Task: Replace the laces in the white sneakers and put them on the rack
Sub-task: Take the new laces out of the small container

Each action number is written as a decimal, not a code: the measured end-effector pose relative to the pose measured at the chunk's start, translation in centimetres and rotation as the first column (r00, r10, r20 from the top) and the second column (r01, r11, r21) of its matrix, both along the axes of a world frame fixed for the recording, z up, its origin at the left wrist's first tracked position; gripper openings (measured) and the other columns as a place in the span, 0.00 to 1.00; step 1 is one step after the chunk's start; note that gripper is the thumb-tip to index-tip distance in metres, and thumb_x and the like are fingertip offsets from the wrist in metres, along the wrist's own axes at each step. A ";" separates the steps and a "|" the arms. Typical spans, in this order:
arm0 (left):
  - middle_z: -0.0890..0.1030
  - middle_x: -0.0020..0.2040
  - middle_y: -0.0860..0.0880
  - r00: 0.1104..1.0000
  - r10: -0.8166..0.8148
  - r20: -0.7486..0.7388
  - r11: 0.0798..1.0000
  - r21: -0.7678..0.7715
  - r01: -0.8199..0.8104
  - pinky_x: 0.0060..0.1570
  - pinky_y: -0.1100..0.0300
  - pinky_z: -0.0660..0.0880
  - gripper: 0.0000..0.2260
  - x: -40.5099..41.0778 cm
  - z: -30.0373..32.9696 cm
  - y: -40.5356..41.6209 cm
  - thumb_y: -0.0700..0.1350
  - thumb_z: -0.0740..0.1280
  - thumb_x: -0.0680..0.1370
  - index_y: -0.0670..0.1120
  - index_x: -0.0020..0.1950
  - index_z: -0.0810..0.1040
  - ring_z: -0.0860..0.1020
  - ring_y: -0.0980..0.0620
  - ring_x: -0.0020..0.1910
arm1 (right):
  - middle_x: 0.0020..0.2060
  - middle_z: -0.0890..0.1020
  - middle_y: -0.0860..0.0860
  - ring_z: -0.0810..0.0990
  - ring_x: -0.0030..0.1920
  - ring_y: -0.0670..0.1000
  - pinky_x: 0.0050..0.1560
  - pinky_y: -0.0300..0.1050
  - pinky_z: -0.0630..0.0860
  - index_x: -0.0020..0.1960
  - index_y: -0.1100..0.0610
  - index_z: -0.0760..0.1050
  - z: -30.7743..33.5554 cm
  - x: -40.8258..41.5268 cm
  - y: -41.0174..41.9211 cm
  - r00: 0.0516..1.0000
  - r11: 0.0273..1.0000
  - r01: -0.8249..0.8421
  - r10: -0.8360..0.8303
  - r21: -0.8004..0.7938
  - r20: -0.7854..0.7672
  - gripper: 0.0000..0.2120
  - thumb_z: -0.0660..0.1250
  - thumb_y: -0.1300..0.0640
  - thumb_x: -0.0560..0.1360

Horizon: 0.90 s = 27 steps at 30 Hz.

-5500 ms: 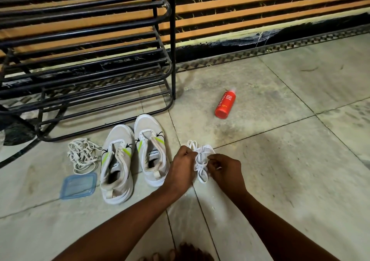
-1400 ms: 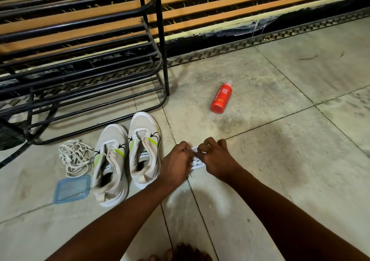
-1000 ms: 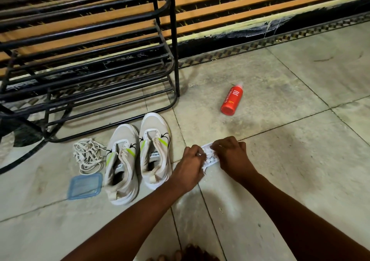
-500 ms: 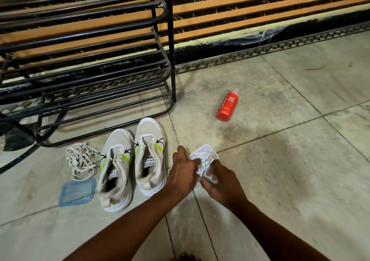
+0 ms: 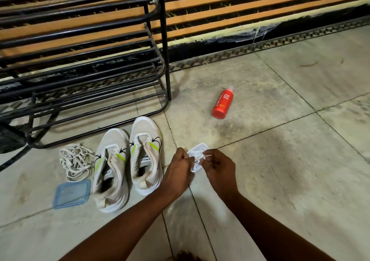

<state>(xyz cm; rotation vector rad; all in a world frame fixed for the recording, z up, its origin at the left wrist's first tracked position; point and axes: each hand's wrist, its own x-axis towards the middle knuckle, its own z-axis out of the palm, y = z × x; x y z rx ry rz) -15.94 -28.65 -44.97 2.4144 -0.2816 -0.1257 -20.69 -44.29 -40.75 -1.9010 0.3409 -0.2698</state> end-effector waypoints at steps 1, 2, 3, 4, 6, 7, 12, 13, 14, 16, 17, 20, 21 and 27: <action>0.75 0.40 0.44 0.999 -0.048 -0.002 0.999 -0.024 0.048 0.44 0.42 0.70 0.11 -0.1 0.2 -0.1 0.49 0.71 0.75 0.50 0.41 0.68 0.74 0.47 0.43 | 0.34 0.84 0.47 0.82 0.34 0.45 0.38 0.35 0.75 0.46 0.51 0.83 0.1 0.5 0.0 1.000 0.999 0.013 -0.012 0.032 -0.015 0.09 0.75 0.65 0.72; 0.75 0.39 0.46 0.996 -0.060 0.066 0.998 0.007 0.059 0.45 0.41 0.71 0.10 0.0 0.5 0.0 0.49 0.70 0.75 0.50 0.41 0.69 0.74 0.48 0.42 | 0.35 0.85 0.45 0.83 0.35 0.44 0.39 0.35 0.75 0.47 0.51 0.84 0.3 1.1 0.0 0.999 0.999 0.020 -0.019 0.038 -0.028 0.08 0.76 0.63 0.72; 0.76 0.41 0.47 0.992 -0.080 0.094 0.996 0.055 0.075 0.46 0.40 0.73 0.07 -0.4 1.7 0.2 0.49 0.68 0.76 0.50 0.41 0.71 0.74 0.49 0.42 | 0.36 0.86 0.44 0.83 0.36 0.43 0.39 0.34 0.75 0.47 0.51 0.84 0.3 1.5 -0.1 0.999 1.000 0.020 -0.020 0.022 -0.029 0.07 0.77 0.61 0.72; 0.76 0.45 0.47 0.991 -0.112 0.068 0.992 0.073 0.107 0.47 0.42 0.73 0.04 -0.7 2.5 0.2 0.48 0.65 0.77 0.49 0.44 0.75 0.73 0.50 0.44 | 0.37 0.86 0.44 0.82 0.35 0.41 0.39 0.33 0.74 0.48 0.52 0.85 0.4 2.0 -0.2 1.000 1.000 0.012 -0.013 -0.005 -0.025 0.05 0.76 0.60 0.73; 0.75 0.54 0.46 0.979 -0.198 0.054 0.977 0.094 0.193 0.47 0.53 0.74 0.11 -1.2 3.1 0.2 0.45 0.61 0.75 0.46 0.52 0.80 0.72 0.51 0.48 | 0.37 0.86 0.45 0.82 0.34 0.41 0.39 0.38 0.77 0.49 0.52 0.85 0.2 2.7 -0.5 0.999 0.994 -0.042 0.040 -0.101 -0.022 0.04 0.73 0.59 0.76; 0.75 0.56 0.45 0.977 -0.206 0.054 0.975 0.091 0.201 0.48 0.56 0.74 0.12 -1.2 3.3 0.3 0.44 0.61 0.74 0.45 0.53 0.81 0.73 0.50 0.49 | 0.36 0.86 0.46 0.81 0.32 0.43 0.39 0.42 0.79 0.49 0.52 0.84 0.0 2.9 -0.7 0.996 0.980 -0.087 0.081 -0.181 -0.042 0.05 0.69 0.57 0.77; 0.77 0.55 0.42 0.994 -0.099 0.047 0.992 -0.069 0.102 0.49 0.57 0.74 0.07 -1.5 4.5 0.1 0.30 0.68 0.77 0.39 0.51 0.81 0.77 0.44 0.50 | 0.29 0.81 0.51 0.80 0.30 0.53 0.36 0.49 0.79 0.46 0.50 0.79 -0.5 3.2 -1.8 0.946 0.852 -0.303 0.215 -0.427 -0.244 0.12 0.58 0.47 0.74; 0.78 0.55 0.43 0.993 -0.098 0.064 0.993 -0.065 0.102 0.49 0.61 0.72 0.09 -1.4 4.8 0.0 0.30 0.68 0.77 0.39 0.52 0.82 0.77 0.46 0.50 | 0.31 0.81 0.51 0.80 0.32 0.53 0.36 0.48 0.78 0.45 0.51 0.79 -0.5 3.3 -1.8 0.938 0.815 -0.335 0.242 -0.474 -0.247 0.13 0.58 0.47 0.73; 0.79 0.54 0.44 0.993 -0.103 0.065 0.992 -0.060 0.107 0.49 0.66 0.70 0.10 -1.4 5.3 -0.3 0.30 0.67 0.77 0.40 0.54 0.83 0.77 0.48 0.49 | 0.33 0.82 0.50 0.80 0.34 0.53 0.36 0.46 0.76 0.43 0.52 0.79 -0.5 3.3 -1.8 0.930 0.775 -0.362 0.268 -0.518 -0.249 0.13 0.58 0.48 0.73; 0.81 0.50 0.47 0.990 -0.106 0.092 0.991 -0.070 0.113 0.46 0.72 0.68 0.11 -1.2 6.0 -0.6 0.36 0.66 0.76 0.44 0.53 0.85 0.79 0.51 0.46 | 0.37 0.81 0.47 0.78 0.35 0.50 0.35 0.43 0.70 0.40 0.50 0.76 -0.5 3.4 -1.7 0.916 0.730 -0.400 0.316 -0.554 -0.246 0.09 0.58 0.49 0.73; 0.82 0.47 0.47 0.992 -0.091 0.093 0.993 -0.064 0.097 0.45 0.71 0.69 0.11 -1.0 6.2 -0.9 0.40 0.63 0.75 0.45 0.52 0.85 0.80 0.51 0.44 | 0.37 0.79 0.46 0.76 0.35 0.48 0.35 0.43 0.69 0.39 0.49 0.73 -0.5 3.4 -1.7 0.911 0.730 -0.411 0.335 -0.546 -0.239 0.08 0.58 0.50 0.73; 0.82 0.43 0.48 0.998 -0.046 0.041 0.999 0.018 0.045 0.43 0.54 0.76 0.14 -0.5 6.1 -1.2 0.48 0.58 0.73 0.47 0.48 0.82 0.81 0.47 0.43 | 0.35 0.76 0.45 0.70 0.32 0.46 0.33 0.43 0.68 0.37 0.47 0.67 -0.4 3.3 -2.0 0.908 0.728 -0.413 0.380 -0.547 -0.179 0.07 0.55 0.52 0.74; 0.82 0.42 0.49 0.998 -0.034 0.045 0.998 0.060 0.031 0.42 0.51 0.76 0.11 -0.5 6.3 -1.3 0.47 0.61 0.73 0.48 0.47 0.81 0.80 0.46 0.44 | 0.33 0.76 0.45 0.69 0.31 0.46 0.33 0.42 0.67 0.37 0.46 0.67 -0.4 3.2 -2.2 0.910 0.735 -0.400 0.389 -0.548 -0.143 0.07 0.54 0.53 0.73; 0.83 0.42 0.48 0.998 -0.008 0.070 0.994 0.112 0.000 0.42 0.50 0.74 0.07 -0.2 6.0 -1.9 0.38 0.67 0.71 0.47 0.45 0.82 0.78 0.45 0.44 | 0.34 0.81 0.49 0.78 0.31 0.50 0.34 0.49 0.76 0.47 0.56 0.79 -0.2 2.3 -2.4 0.931 0.828 -0.325 0.366 -0.457 0.000 0.01 0.69 0.60 0.77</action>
